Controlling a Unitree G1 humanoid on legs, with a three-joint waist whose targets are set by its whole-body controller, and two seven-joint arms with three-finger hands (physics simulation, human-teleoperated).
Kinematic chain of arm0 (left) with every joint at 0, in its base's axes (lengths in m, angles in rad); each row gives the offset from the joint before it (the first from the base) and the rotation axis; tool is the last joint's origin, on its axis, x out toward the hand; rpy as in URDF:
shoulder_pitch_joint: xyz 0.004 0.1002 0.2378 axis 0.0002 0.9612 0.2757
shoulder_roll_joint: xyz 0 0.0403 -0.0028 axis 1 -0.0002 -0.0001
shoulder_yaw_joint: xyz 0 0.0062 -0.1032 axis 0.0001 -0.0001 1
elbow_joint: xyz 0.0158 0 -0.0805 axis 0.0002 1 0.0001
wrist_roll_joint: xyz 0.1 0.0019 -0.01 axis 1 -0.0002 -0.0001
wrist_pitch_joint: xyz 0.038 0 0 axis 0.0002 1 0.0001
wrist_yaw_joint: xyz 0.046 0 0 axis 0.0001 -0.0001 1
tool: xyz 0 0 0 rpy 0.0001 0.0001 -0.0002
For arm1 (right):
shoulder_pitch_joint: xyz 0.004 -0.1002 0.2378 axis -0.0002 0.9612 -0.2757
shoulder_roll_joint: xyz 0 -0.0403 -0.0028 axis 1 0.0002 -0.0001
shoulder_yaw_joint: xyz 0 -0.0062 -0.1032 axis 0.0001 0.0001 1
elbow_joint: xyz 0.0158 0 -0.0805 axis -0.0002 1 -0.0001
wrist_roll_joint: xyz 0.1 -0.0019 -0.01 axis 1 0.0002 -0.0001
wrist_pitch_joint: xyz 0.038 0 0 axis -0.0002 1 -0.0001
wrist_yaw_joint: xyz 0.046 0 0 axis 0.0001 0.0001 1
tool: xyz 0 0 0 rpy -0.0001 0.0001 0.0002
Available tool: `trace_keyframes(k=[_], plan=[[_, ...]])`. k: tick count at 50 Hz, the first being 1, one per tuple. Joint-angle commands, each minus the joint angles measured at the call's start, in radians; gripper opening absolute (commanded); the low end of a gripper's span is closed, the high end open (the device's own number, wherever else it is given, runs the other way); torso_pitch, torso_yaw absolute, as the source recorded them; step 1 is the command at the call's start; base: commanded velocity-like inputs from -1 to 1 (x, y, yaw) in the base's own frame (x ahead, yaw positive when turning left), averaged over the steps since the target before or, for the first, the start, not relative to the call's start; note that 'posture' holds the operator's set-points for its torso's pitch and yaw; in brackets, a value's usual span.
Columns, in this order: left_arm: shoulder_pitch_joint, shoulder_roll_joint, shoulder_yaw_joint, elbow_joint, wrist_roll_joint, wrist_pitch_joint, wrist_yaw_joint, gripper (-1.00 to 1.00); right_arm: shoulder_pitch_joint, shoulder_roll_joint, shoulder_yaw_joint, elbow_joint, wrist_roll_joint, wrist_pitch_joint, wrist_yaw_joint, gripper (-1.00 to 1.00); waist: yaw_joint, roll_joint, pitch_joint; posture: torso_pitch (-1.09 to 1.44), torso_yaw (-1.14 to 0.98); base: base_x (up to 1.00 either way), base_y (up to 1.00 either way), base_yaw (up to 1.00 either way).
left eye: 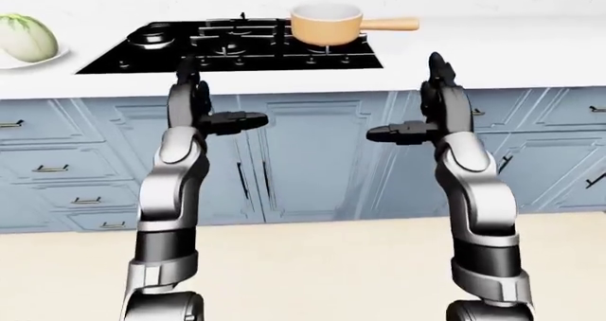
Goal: Pick the zucchini from the plate and place it in the pan.
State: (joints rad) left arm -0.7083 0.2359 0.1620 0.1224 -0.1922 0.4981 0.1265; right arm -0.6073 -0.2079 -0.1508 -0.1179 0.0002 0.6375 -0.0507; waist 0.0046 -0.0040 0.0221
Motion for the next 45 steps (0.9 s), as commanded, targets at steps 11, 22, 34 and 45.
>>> trace_keyframes(k=[11,22,34,45], plan=[[-0.109,0.03,0.032,-0.164,-0.054,0.143,0.071,1.0,-0.145,-0.088,-0.051,-0.265,0.079,0.265,-0.026,1.0,0.003,-0.002,-0.013,0.0,0.0,0.0,0.0,0.0],[-0.127,0.078,0.041,-0.303,-0.108,0.261,0.1,1.0,-0.167,-0.096,-0.059,-0.339,0.134,0.34,-0.047,1.0,-0.01,-0.053,-0.033,0.0,0.0,0.0,0.31,0.0],[-0.117,0.074,0.026,-0.314,-0.101,0.264,0.065,1.0,-0.165,-0.1,-0.053,-0.337,0.177,0.332,-0.07,1.0,-0.018,0.06,-0.008,0.0,0.0,0.0,0.46,0.0],[-0.116,0.069,0.032,-0.316,-0.106,0.275,0.058,1.0,-0.166,-0.101,-0.055,-0.34,0.18,0.333,-0.074,1.0,-0.021,-0.052,-0.008,0.0,0.0,0.0,0.42,0.0]])
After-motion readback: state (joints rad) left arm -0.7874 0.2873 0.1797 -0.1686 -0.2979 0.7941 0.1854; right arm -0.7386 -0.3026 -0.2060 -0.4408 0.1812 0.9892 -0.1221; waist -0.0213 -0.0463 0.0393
